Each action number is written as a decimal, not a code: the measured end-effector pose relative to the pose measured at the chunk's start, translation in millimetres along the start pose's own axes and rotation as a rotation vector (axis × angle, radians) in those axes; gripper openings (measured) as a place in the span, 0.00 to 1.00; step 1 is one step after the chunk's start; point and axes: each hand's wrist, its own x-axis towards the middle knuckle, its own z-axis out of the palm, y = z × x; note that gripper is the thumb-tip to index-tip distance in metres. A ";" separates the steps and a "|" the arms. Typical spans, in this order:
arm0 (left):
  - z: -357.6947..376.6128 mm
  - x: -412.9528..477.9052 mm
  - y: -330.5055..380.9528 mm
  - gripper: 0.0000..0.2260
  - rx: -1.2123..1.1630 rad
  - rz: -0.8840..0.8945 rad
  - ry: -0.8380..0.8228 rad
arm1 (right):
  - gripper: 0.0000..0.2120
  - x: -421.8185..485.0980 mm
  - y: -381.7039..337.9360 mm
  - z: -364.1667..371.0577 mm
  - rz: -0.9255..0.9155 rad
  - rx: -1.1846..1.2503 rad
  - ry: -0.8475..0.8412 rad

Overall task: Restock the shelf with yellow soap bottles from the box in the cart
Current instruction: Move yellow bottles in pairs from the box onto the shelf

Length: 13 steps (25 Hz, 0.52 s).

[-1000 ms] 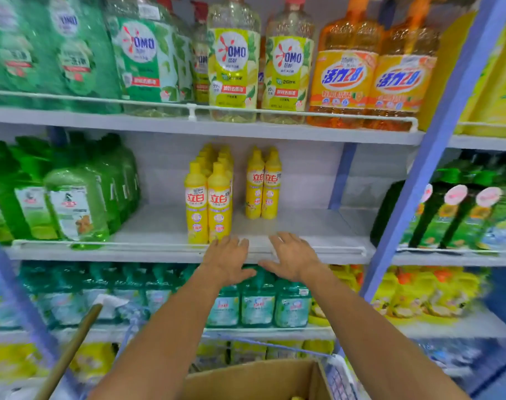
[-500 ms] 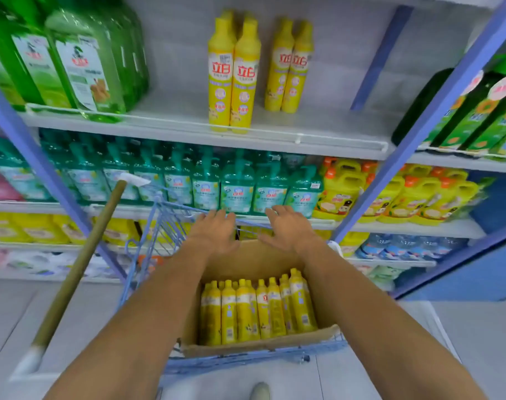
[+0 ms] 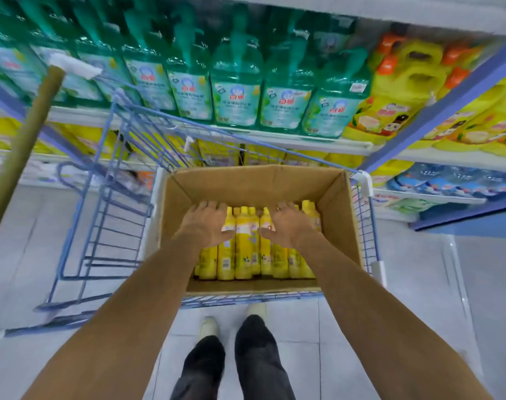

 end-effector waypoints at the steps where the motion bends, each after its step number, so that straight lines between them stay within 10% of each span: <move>1: 12.6 10.8 -0.6 0.35 -0.005 -0.013 -0.025 | 0.35 10.5 5.3 13.7 0.002 0.009 -0.020; 13: 121.1 121.2 -60.9 0.34 -0.274 -0.170 -0.164 | 0.35 137.9 -9.1 122.2 -0.002 0.070 -0.152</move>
